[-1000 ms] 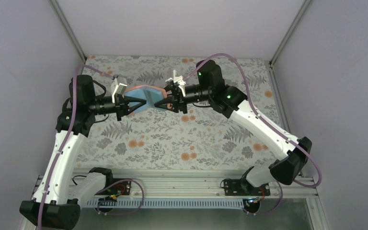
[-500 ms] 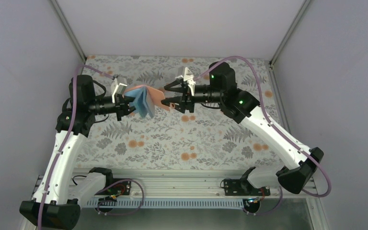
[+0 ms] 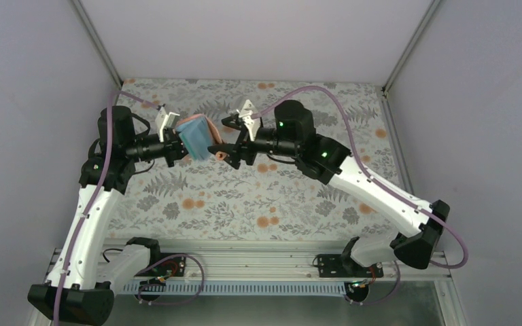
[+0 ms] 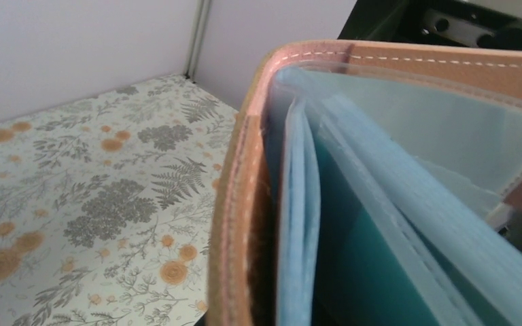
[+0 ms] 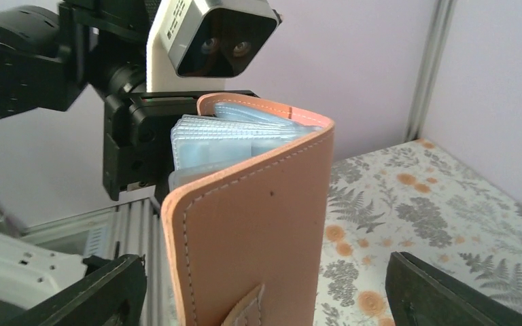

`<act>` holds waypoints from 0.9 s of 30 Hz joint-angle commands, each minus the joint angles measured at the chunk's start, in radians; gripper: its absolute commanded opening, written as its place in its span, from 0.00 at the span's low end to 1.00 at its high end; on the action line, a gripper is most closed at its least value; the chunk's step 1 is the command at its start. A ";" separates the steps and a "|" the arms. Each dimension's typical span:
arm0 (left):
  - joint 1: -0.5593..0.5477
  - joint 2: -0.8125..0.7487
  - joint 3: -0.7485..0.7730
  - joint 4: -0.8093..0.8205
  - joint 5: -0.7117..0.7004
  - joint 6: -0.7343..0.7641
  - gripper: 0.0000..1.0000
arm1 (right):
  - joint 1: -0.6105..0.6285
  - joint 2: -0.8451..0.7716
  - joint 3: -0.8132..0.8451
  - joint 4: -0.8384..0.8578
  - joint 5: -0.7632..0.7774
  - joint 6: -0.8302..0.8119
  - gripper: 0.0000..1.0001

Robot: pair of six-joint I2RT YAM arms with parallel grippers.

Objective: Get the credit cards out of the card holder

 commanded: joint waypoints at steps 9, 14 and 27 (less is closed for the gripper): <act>0.008 0.009 0.012 0.039 -0.075 -0.056 0.02 | 0.176 0.099 0.031 0.121 0.472 0.125 1.00; 0.010 0.014 0.023 0.039 -0.076 -0.057 0.02 | 0.177 0.187 0.127 0.042 0.516 0.157 1.00; 0.009 0.013 0.027 0.035 -0.067 -0.048 0.02 | 0.153 0.193 0.117 -0.013 0.614 0.188 0.86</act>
